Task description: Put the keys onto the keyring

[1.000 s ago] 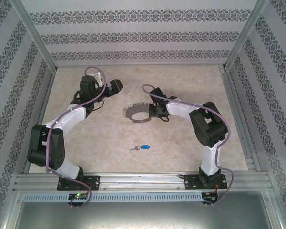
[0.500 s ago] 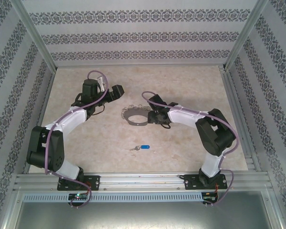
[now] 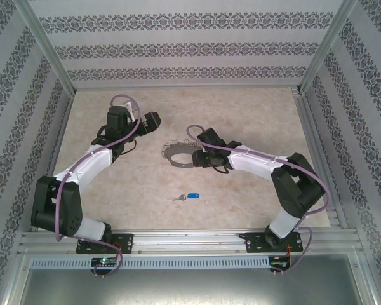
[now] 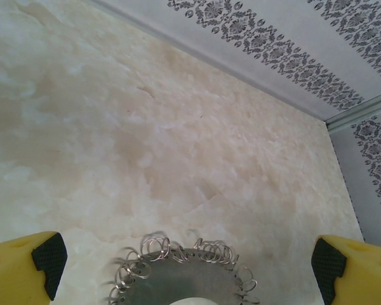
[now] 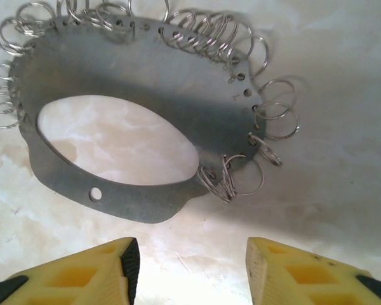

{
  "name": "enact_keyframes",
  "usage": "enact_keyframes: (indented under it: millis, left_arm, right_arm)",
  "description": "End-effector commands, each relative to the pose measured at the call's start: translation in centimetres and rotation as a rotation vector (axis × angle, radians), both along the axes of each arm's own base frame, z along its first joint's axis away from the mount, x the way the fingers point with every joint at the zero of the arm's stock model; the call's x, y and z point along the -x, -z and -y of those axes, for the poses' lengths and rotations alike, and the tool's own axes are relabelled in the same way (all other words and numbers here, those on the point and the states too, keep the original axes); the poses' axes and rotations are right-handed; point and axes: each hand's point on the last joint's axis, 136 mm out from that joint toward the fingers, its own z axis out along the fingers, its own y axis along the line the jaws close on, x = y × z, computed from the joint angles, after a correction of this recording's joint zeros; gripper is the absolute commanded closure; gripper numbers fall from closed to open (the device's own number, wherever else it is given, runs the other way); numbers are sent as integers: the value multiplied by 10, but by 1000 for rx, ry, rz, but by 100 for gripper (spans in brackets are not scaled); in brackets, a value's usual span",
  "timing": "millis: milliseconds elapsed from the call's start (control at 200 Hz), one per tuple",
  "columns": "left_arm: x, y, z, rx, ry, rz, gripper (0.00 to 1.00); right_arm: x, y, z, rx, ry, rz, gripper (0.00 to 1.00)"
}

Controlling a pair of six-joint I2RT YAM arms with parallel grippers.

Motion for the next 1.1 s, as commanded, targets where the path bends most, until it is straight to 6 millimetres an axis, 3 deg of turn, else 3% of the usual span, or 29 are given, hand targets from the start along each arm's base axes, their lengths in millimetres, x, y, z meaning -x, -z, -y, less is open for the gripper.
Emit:
enact_keyframes:
  millis: [0,380,724,1094]
  left_arm:
    - [1,-1,10,7,41,-29,0]
    - [0,-3,13,24,48,-23,0]
    - [-1,-8,13,31,50,-10,0]
    - [-1,-7,15,41,52,-10,0]
  right_arm:
    - [1,8,-10,-12,-42,-22,57]
    - [-4,30,-4,-36,-9,-61,65]
    - [-10,36,5,-29,12,-74,65]
    - [-21,34,-6,-48,-4,-72,66]
